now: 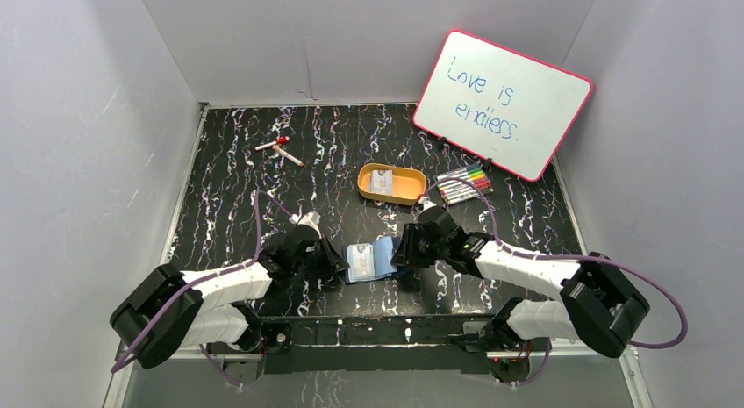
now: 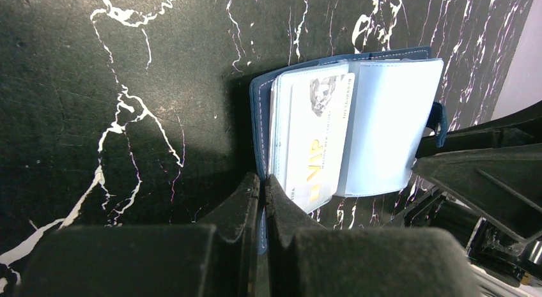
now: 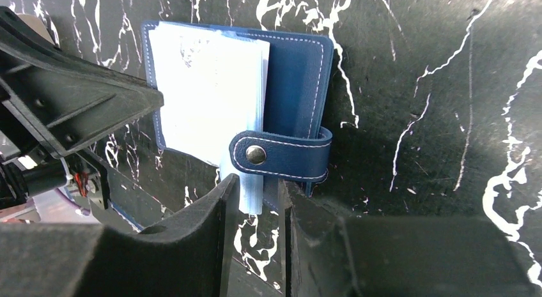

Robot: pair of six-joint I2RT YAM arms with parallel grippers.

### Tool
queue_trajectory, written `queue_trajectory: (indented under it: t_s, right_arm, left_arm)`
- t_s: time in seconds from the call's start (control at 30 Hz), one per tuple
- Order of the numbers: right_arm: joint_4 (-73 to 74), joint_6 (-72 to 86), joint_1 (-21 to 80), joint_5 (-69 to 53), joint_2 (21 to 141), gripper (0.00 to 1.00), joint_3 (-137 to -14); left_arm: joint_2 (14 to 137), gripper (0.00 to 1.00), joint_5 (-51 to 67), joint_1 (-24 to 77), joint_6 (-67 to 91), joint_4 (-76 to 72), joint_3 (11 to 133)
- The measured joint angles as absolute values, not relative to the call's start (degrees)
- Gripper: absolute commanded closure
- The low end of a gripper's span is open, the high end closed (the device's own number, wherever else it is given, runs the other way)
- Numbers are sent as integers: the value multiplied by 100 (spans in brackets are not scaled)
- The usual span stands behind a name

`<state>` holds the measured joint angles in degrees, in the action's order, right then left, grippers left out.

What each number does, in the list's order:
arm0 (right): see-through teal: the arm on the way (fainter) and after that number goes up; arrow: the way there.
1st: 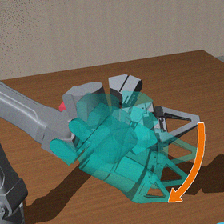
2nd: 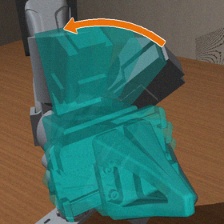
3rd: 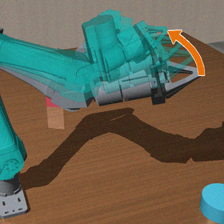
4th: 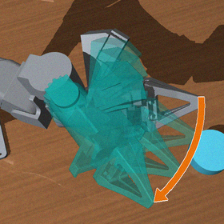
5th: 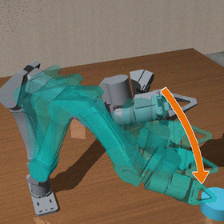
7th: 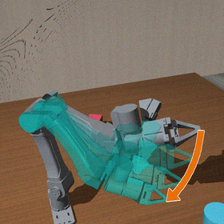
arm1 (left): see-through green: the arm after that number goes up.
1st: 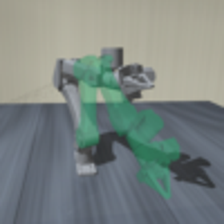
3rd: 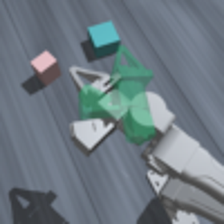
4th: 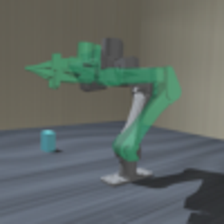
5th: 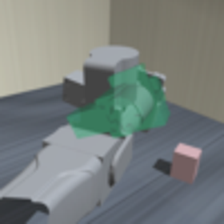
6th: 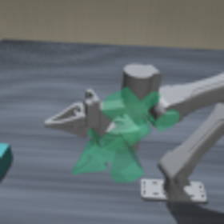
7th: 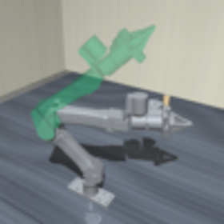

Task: Put the credit cards into the card holder
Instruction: Adjust the card slot at the card holder.

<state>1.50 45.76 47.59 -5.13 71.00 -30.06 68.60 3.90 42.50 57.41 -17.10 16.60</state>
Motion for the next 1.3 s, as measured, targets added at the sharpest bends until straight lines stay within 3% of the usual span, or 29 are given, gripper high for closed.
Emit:
queue_trajectory:
  t_s: [0.37, 1.3]
  right_arm:
    - [148, 4619, 4657, -362, 6812, 65, -2912]
    - [-294, 4543, 4657, -1074, 7627, 64, -2915]
  left_arm:
    - [6860, 100, 390, 4250, 5721, -1710, 1660]
    - [6890, 100, 401, 4250, 5704, -1756, 1660]
